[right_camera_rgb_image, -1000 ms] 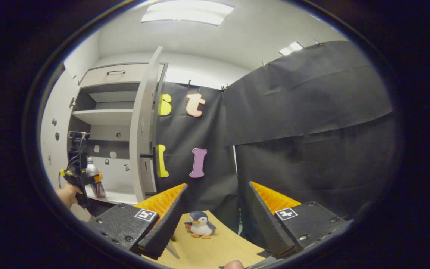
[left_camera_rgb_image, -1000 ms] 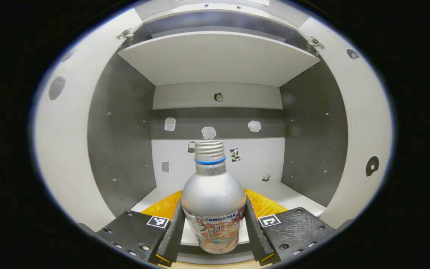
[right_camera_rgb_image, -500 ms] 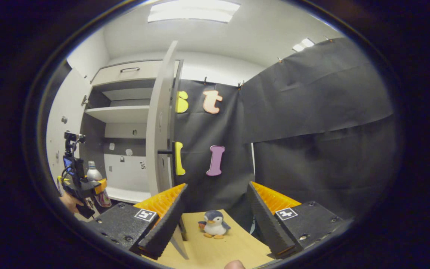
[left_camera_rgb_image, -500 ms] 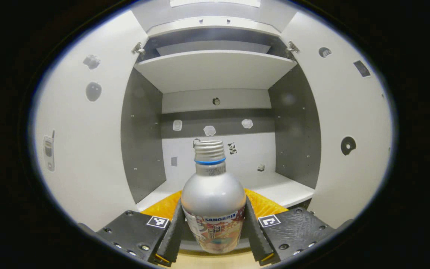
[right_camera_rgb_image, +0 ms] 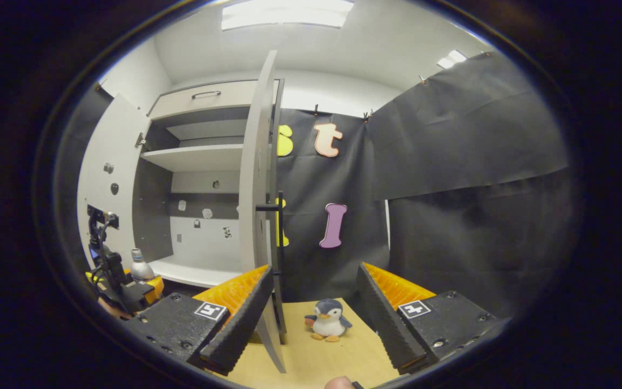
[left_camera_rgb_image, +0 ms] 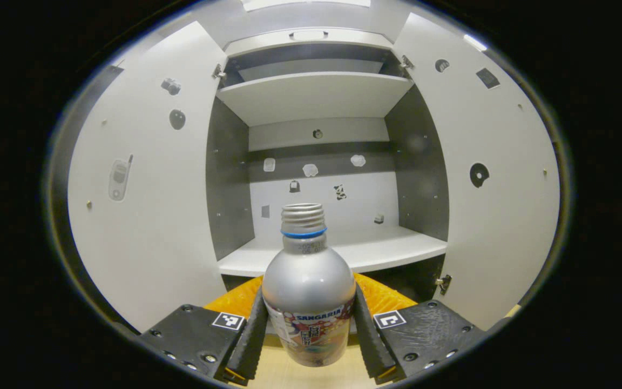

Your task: Grasp the bottle in the cabinet with the left hand and place it on the coaster, then close the right door with the right hand and the left door with the left hand.

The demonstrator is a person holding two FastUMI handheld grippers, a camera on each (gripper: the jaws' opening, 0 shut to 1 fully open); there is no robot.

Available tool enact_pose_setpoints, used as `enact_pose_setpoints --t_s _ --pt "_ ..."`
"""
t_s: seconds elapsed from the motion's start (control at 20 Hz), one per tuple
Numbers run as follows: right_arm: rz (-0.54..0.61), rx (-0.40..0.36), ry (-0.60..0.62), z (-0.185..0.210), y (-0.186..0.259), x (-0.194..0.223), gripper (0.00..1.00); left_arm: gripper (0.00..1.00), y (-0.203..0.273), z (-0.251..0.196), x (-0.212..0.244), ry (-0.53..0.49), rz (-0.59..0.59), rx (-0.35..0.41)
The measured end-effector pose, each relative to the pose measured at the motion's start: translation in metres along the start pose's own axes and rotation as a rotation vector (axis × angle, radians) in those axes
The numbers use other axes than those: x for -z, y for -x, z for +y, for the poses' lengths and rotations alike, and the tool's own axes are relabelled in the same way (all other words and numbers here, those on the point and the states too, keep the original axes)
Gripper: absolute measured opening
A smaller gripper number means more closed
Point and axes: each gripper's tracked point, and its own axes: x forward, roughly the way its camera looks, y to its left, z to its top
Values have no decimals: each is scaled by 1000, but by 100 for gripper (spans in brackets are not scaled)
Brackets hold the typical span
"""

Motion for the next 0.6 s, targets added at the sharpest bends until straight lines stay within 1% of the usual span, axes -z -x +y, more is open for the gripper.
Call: enact_pose_setpoints --t_s 0.05,0.1,0.15,0.3,0.35,0.45,0.5,0.6 --pt "5 -4 1 2 0 3 99 75 5 -1 6 2 10 1" --pt "9 -10 1 5 0 4 99 75 11 -1 13 -4 20 -3" --pt "14 -16 2 7 1 7 99 72 16 -1 21 -11 35 -1" --pt "30 -24 17 13 1 14 100 72 31 -7 44 -19 68 14" --pt "35 -27 23 16 2 16 100 75 35 -8 51 -25 77 16" --pt "43 -33 29 19 3 18 100 75 44 -11 65 -37 93 14" --pt "47 -35 31 20 4 19 100 72 47 -12 70 -43 96 10" --pt "54 -37 35 24 5 22 99 72 53 -18 82 -55 99 17"
